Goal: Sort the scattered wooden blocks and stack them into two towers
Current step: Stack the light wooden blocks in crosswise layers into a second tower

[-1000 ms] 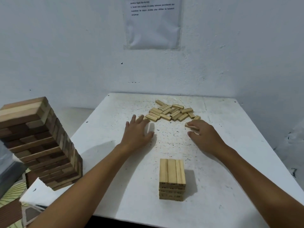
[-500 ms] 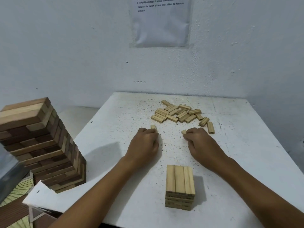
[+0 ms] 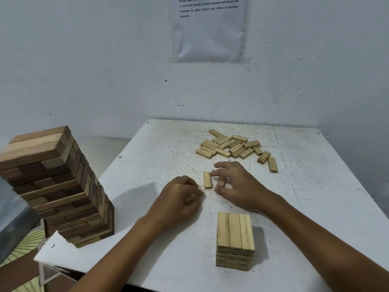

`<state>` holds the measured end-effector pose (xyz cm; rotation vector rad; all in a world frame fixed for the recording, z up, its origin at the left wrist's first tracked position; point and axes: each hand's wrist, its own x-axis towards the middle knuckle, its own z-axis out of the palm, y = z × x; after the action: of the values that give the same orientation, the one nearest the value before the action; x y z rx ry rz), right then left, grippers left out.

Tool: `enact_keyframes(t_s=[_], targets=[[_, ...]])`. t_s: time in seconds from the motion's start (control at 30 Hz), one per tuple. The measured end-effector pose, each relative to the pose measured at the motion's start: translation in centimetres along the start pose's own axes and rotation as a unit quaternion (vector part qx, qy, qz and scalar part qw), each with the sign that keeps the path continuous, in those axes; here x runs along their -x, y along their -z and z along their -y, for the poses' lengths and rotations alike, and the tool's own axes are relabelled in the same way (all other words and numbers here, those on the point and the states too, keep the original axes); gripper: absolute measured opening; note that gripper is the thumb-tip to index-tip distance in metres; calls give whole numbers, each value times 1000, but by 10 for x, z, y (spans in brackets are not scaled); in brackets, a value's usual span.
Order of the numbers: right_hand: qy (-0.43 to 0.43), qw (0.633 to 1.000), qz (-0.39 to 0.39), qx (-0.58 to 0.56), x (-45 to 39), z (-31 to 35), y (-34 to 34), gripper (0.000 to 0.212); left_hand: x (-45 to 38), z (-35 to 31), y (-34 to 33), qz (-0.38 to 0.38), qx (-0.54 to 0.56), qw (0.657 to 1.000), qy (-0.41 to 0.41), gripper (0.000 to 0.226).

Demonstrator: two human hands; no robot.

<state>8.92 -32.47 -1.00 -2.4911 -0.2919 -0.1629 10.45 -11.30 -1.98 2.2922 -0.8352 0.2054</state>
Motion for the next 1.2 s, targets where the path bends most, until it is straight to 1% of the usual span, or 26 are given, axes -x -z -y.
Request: enact_keyframes(t_s=[0.1, 0.17, 0.23, 0.4, 0.47, 0.53, 0.57, 0.63, 0.7, 0.8, 0.9, 1.0, 1.03, 1.2], targets=[[8, 999, 30, 29, -6, 4, -6, 44, 5, 3, -2, -35, -5, 999, 21, 15], [13, 998, 33, 44, -9, 6, -9, 42, 6, 4, -2, -72, -13, 996, 47, 18], [20, 999, 25, 43, -9, 6, -9, 40, 7, 2, -1, -92, -8, 993, 75, 19], [25, 999, 25, 26, -2, 2, -4, 39, 7, -3, -1, -49, 40, 993, 96, 20], [31, 999, 38, 14, 3, -1, -3, 39, 7, -1, 0, -3, 44, 995, 95, 15], [31, 998, 58, 0, 8, -3, -2, 42, 6, 1, 2, 47, 19, 996, 71, 19], [26, 997, 66, -13, 10, -4, -2, 46, 6, 2, 2, 58, 8, 997, 59, 22], [5, 996, 67, -58, 16, -2, 3, 52, 6, -1, 3, 51, 2, 997, 50, 25], [-12, 995, 52, -89, 19, -2, 9, 55, 4, -4, 2, 37, 20, 998, 53, 27], [-29, 996, 43, -77, 21, -6, 18, 55, 1, -6, 2, 31, 31, 998, 48, 22], [-44, 993, 37, -99, 23, -7, 19, 50, -5, -4, 0, 39, 35, 997, 51, 19], [-49, 991, 29, -119, 24, -5, 15, 40, -8, -5, -5, 39, 44, 997, 43, 16], [-46, 992, 27, -116, 24, -4, 14, 36, -9, -7, -7, 37, 47, 997, 39, 18], [-34, 996, 29, -78, 27, 0, 13, 24, -13, -14, -14, 37, 53, 997, 44, 46]])
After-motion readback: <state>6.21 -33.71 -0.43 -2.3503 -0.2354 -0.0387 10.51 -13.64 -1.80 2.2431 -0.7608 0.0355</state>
